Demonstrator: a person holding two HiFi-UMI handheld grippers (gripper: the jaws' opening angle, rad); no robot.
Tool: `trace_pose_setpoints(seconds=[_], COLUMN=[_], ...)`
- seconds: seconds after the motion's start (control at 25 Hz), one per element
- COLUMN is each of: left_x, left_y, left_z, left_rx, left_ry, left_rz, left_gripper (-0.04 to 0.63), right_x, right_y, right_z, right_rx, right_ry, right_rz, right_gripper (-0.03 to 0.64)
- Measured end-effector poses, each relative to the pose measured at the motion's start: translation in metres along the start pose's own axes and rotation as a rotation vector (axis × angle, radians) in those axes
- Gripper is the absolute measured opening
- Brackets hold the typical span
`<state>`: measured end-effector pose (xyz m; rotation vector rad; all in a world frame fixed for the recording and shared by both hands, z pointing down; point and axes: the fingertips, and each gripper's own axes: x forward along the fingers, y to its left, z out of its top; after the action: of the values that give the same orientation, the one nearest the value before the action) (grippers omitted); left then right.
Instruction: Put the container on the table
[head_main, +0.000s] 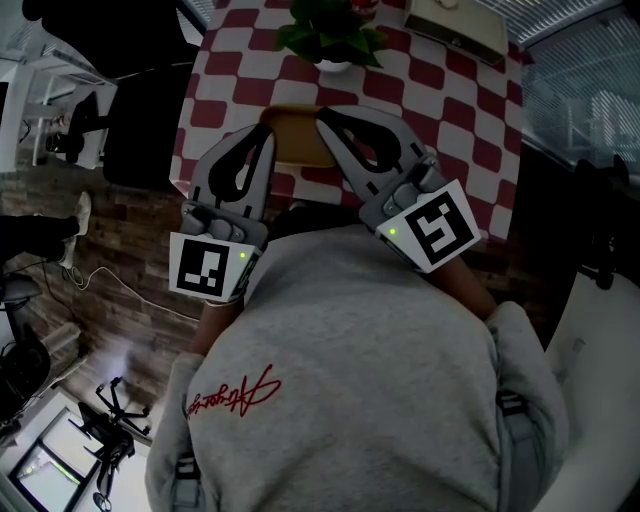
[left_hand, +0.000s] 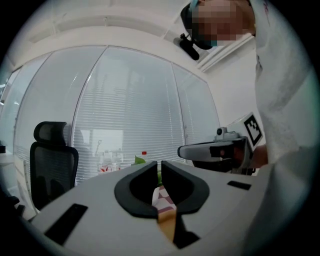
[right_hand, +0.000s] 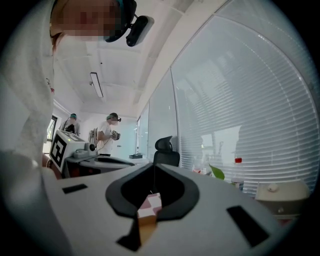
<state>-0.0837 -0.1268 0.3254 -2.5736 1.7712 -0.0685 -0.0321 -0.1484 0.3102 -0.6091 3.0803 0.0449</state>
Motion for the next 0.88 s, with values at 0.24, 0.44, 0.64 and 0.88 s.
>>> trace_pose_setpoints(seconds=[0.24, 0.44, 0.64, 0.88], left_x=[0.001, 0.002, 0.002, 0.003], left_y=[0.0, 0.001, 0.002, 0.001], left_z=[0.008, 0.015, 0.019, 0.024], left_rx=[0.0, 0.007, 0.004, -0.003], left_ry=[-0.017, -0.024, -0.03, -0.033], left_rz=[-0.01, -0.009, -0.01, -0.015], left_gripper=[0.037, 0.037, 0.037, 0.037], right_x=[0.001, 0.001, 0.001, -0.001], right_y=[0.003, 0.003, 0.004, 0.004], right_z=[0.013, 0.022, 0.032, 0.04], right_rx=[0.012, 0.008, 0.007, 0.007], right_ry=[-0.023, -0.034, -0.039, -0.05], right_rz=[0.007, 0.007, 0.016, 0.022], right_gripper=[0.021, 0.021, 0.021, 0.021])
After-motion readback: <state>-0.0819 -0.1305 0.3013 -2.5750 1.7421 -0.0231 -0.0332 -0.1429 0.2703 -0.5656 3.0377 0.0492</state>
